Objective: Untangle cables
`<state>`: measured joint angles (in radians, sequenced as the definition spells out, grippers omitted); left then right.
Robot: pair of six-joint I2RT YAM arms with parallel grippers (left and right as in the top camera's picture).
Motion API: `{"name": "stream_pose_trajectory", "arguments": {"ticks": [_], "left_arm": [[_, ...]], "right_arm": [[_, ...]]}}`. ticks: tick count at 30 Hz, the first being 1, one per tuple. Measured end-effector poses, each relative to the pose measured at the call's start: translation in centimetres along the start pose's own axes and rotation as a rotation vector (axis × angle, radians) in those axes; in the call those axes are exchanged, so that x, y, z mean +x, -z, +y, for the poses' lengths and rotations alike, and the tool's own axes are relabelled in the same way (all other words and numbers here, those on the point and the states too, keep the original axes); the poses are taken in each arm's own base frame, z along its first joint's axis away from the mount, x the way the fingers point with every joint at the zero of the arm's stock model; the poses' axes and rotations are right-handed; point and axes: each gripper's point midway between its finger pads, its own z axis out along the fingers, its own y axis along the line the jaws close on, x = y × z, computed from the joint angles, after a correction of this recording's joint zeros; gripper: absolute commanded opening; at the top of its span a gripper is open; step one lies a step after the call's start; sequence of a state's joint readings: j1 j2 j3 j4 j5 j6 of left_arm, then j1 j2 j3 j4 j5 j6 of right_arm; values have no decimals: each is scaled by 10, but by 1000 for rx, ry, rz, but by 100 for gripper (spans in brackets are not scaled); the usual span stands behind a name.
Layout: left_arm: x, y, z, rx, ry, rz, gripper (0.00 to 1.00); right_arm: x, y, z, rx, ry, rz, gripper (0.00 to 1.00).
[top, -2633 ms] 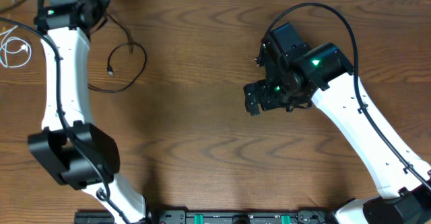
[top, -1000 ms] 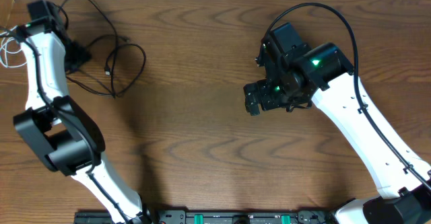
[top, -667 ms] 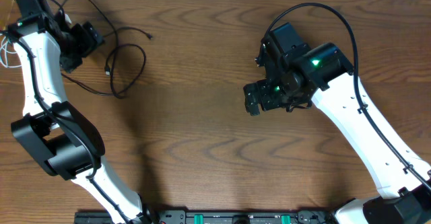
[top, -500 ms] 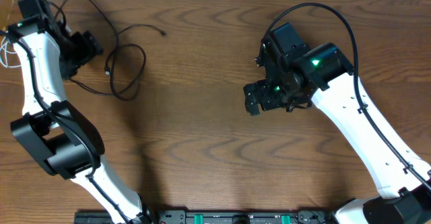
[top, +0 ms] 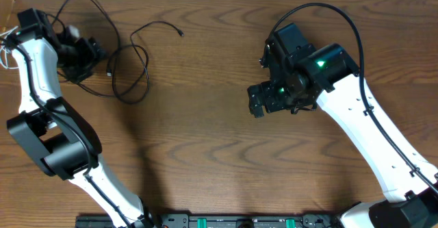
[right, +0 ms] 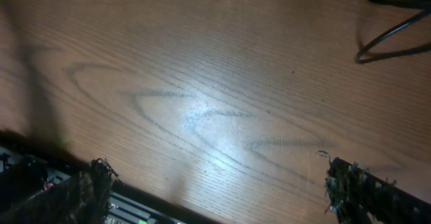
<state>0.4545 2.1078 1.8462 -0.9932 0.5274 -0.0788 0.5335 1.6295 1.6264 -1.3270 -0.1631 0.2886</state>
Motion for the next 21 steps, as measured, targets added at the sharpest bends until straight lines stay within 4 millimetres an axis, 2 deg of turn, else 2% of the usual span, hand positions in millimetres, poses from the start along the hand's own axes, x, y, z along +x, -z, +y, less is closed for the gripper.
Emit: {"name": "stream_pose_trajectory", "arguments": {"ticks": [3,4,11,15,17,21], "left_arm": [[6,-4,-34,135,-69,23,78],[9,-6,-45,161,-97,34,74],[36,-34,-88,108,-255,94,72],[47,-52,-98,3,-341,100,67],[50,-59,-96,-71,-366,96,67],[41,-61,-83,-232,-372,41,67]], "right_arm": [[0,0,0,0,0,0,99],[0,0,0,0,0,0,99],[0,0,0,0,0,0,99],[0,0,0,0,0,0,99],[0,0,0,0,0,0,99],[0,0,0,0,0,0,99]]}}
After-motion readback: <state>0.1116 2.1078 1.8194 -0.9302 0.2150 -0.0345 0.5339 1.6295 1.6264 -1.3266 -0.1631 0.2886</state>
